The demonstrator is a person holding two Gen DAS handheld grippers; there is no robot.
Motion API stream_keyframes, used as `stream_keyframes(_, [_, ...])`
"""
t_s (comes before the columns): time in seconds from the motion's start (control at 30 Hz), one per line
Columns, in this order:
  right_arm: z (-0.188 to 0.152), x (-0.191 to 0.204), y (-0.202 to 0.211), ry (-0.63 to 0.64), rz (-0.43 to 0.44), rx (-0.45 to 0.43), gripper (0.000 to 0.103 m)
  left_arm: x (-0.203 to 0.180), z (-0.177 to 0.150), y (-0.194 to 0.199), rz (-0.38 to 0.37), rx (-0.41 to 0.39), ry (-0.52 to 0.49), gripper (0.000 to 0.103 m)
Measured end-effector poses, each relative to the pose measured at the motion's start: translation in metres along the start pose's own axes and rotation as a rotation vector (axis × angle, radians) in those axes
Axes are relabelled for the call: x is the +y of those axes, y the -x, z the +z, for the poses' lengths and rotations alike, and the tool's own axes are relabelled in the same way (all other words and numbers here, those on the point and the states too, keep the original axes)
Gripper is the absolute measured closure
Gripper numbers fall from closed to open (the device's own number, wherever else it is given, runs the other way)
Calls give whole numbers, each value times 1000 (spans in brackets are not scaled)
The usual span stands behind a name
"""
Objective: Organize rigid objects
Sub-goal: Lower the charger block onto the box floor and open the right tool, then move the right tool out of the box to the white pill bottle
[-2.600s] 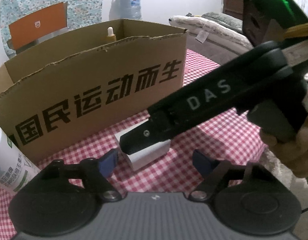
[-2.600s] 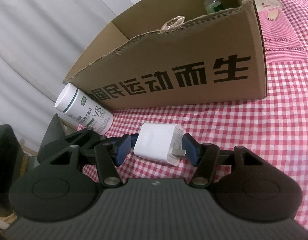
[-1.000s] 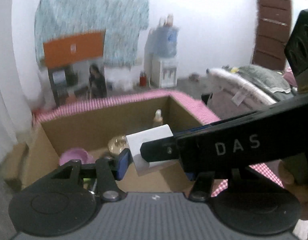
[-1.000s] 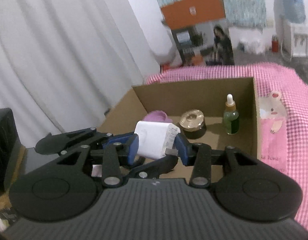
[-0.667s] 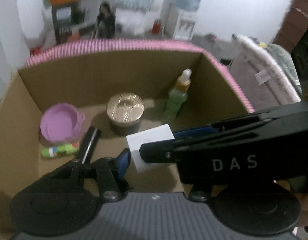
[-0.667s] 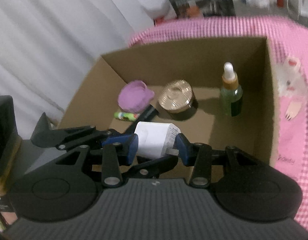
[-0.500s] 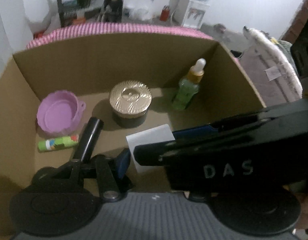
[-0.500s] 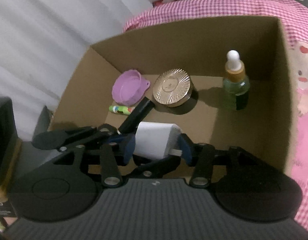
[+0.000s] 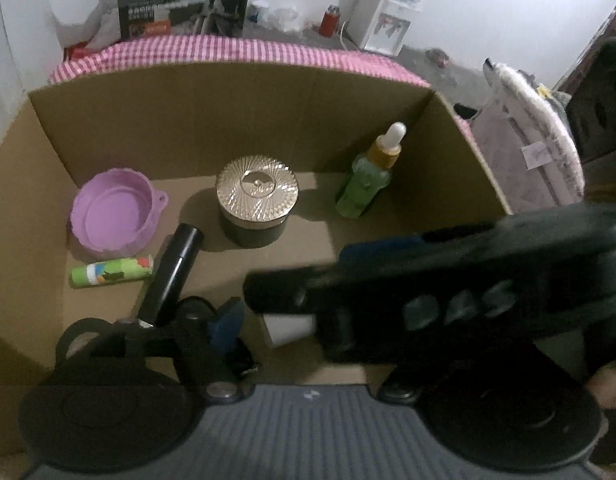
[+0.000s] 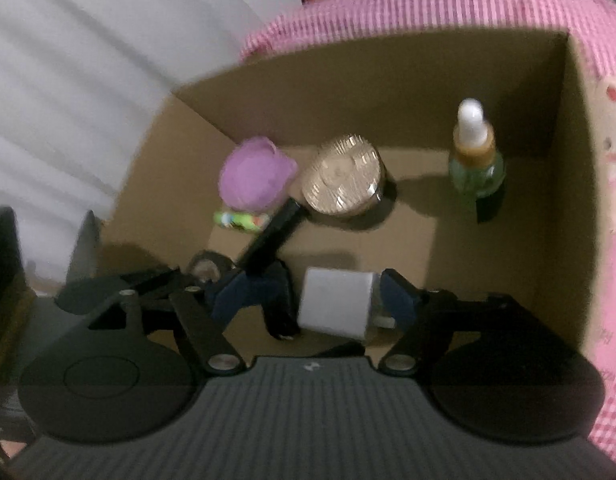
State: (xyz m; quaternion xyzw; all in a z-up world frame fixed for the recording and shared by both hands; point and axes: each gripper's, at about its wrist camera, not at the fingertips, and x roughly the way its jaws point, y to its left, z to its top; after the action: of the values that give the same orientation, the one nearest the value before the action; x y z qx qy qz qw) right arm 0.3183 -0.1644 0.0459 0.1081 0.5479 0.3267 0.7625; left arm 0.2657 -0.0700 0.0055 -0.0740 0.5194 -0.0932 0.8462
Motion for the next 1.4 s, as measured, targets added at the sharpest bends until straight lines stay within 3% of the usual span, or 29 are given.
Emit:
stream_keyframes(0.27, [-30, 32, 94, 33, 51, -357, 20, -20, -26, 60, -4, -207, -112, 17])
stream_keyframes(0.33, [-47, 48, 122, 71, 29, -455, 16, -28, -37, 79, -24, -265, -164, 13])
stream_keyframes(0.43, [-80, 70, 163, 137, -10, -594, 1, -36, -54, 103, -38, -331, -220, 7])
stream_keyframes(0.53, [-116, 90, 193, 197, -76, -690, 1, -42, -72, 121, -58, -369, -253, 2])
stream_keyframes(0.67, [-153, 110, 208, 262, -209, -718, 1, -40, -97, 141, -66, -409, -270, 0])
stream_keyframes(0.83, [-184, 136, 204, 377, -459, -701, 1, -32, -124, 154, -50, -449, -290, 0])
stream_keyframes(1.0, [-205, 155, 199, 417, -586, -700, 1, -10, -143, 160, -40, -464, -283, 0])
stream_keyframes(1.1, [-214, 163, 194, 449, -580, -704, 1, 4, -155, 164, -13, -487, -285, 0])
stream_keyframes(1.4, [-226, 165, 152, 383, -367, -674, 1, 47, -176, 165, 68, -509, -198, 0])
